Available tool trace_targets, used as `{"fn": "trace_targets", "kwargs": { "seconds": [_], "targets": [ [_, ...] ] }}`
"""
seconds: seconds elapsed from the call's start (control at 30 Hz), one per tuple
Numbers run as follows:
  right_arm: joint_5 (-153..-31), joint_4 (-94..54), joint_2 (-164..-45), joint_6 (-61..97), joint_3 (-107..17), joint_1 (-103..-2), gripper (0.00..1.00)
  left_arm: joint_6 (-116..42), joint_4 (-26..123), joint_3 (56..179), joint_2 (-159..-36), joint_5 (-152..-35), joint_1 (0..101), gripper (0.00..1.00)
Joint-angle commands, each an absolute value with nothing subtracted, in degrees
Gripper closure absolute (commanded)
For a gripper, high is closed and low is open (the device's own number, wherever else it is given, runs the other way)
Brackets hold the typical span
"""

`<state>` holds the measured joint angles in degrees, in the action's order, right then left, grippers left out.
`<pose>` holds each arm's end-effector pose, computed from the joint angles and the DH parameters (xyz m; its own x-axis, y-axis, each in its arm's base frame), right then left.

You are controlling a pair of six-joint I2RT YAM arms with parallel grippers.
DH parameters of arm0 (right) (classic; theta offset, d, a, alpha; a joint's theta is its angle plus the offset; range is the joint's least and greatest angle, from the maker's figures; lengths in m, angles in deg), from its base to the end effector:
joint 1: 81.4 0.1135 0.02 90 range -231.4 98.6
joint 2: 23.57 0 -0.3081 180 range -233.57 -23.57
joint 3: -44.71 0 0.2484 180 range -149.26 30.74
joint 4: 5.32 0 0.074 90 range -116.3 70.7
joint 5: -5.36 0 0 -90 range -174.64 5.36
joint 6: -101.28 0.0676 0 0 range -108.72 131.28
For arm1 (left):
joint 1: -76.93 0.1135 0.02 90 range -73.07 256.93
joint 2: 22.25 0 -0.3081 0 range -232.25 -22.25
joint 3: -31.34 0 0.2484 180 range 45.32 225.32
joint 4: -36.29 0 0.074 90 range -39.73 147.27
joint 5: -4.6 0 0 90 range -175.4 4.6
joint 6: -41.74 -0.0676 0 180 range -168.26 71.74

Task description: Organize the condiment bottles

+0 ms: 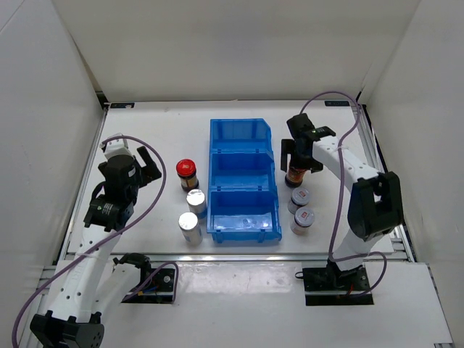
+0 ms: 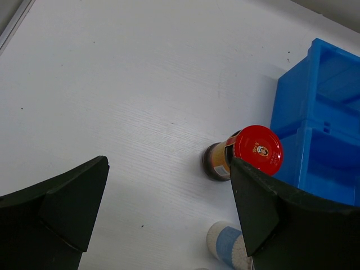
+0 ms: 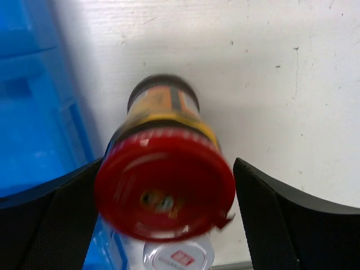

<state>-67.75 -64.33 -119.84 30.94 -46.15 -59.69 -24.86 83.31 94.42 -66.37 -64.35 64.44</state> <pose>0.3425 0.1152 0.2712 -0.8690 0.0005 -0.4948 0.0584 0.9931 -0.1015 0.1563 -0.0098 0.3442 -0.3787 -0.2957 -0.8770 -0.2812 0.9396 -0.1954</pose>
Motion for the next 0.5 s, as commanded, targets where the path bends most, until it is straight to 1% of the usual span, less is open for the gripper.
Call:
{"fn": "trace_targets", "kwargs": {
  "seconds": [0.0,0.03,0.1,0.13,0.23,0.27,0.3,0.33,0.43,0.47],
  "targets": [
    [-68.29,-62.81,-121.31,31.76,-49.33,-60.57,0.08,-25.06,83.58,94.1,-66.02,-64.14,64.28,0.0],
    [-68.29,-62.8,-121.31,31.76,-49.85,-61.09,0.12,-25.06,83.58,94.1,-66.02,-64.14,64.28,0.0],
    [-68.99,-62.8,-122.44,31.76,-50.64,-61.1,0.17,-25.06,83.58,94.1,-66.02,-64.14,64.28,0.0],
    [-68.99,-62.8,-122.45,31.76,-51.52,-61.1,0.25,-25.06,83.58,94.1,-66.02,-64.14,64.28,0.0],
    [-66.98,-63.85,-122.45,31.76,-52.41,-61.1,0.43,-25.06,83.58,94.1,-66.02,-64.14,64.28,0.0],
    [-66.45,-63.86,-120.88,31.76,-53.02,-61.1,0.58,-25.06,83.58,94.1,-66.02,-64.14,64.28,0.0],
    [-65.83,-62.99,-120.08,31.76,-53.72,-61.1,0.63,-25.06,83.58,94.1,-66.02,-64.14,64.28,0.0],
    [-65.05,-62.28,-119.29,31.76,-53.73,-61.1,0.73,-25.06,83.58,94.1,-66.02,-64.14,64.28,0.0],
    [-64.25,-61.66,-118.14,31.76,-59.6,-60.58,0.86,-25.06,83.58,94.1,-66.02,-64.14,64.28,0.0],
    [-63.55,-61.66,-118.75,31.76,-61.53,-60.57,0.95,-25.06,83.58,94.1,-66.02,-64.66,64.28,0.0]
  ]
}}
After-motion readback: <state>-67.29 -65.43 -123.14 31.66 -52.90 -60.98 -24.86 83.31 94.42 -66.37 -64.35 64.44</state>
